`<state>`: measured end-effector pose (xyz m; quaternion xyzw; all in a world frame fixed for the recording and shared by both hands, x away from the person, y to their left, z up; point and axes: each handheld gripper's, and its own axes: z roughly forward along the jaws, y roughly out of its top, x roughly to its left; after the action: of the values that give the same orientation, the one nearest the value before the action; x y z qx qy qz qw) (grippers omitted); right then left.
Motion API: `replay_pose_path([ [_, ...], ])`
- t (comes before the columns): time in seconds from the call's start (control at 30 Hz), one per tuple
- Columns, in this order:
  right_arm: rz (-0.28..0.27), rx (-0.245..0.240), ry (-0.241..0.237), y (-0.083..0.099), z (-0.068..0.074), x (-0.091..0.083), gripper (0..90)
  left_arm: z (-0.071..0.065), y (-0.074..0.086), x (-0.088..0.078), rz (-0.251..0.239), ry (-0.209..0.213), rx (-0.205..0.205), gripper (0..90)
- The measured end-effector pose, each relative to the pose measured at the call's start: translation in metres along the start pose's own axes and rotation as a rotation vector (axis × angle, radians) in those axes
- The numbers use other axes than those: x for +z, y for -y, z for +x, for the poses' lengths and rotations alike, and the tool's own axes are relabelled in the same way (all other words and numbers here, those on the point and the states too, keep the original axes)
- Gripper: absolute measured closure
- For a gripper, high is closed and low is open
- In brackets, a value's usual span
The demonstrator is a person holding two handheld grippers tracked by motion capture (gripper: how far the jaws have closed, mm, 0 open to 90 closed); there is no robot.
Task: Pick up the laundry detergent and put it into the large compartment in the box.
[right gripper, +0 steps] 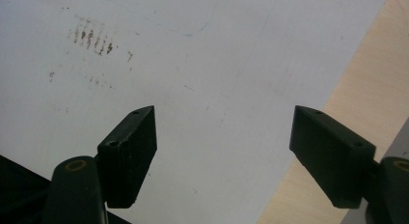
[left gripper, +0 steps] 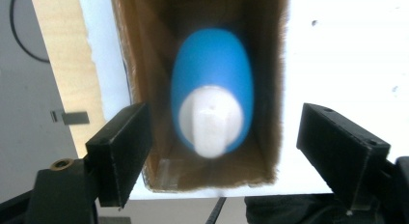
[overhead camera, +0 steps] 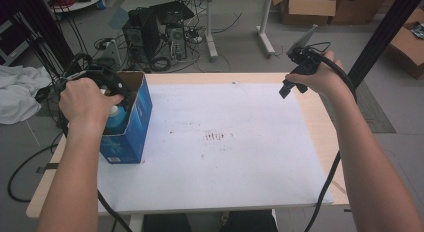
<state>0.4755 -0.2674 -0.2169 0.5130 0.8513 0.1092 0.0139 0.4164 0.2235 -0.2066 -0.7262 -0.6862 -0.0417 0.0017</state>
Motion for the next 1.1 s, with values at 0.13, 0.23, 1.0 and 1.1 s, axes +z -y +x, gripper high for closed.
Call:
replay_pose_path([
  [0.13, -0.002, 0.001, -0.002, 0.001, 0.001, -0.001, 25.2, -0.01, 0.001, -0.012, -0.03, 0.014, 0.032, 18.2],
  [0.23, -0.003, 0.0, -0.003, 0.002, 0.001, -0.001, 25.2, -0.02, 0.003, -0.019, -0.049, 0.025, 0.07, 16.8],
  [1.0, -0.001, 0.007, 0.0, 0.008, 0.005, -0.002, 25.2, -0.143, 0.009, -0.019, -0.121, 0.114, 0.412, 12.1],
  [1.1, -0.004, 0.007, 0.003, 0.009, 0.004, -0.002, 25.2, -0.159, 0.012, -0.009, -0.121, 0.097, 0.464, 10.4],
])
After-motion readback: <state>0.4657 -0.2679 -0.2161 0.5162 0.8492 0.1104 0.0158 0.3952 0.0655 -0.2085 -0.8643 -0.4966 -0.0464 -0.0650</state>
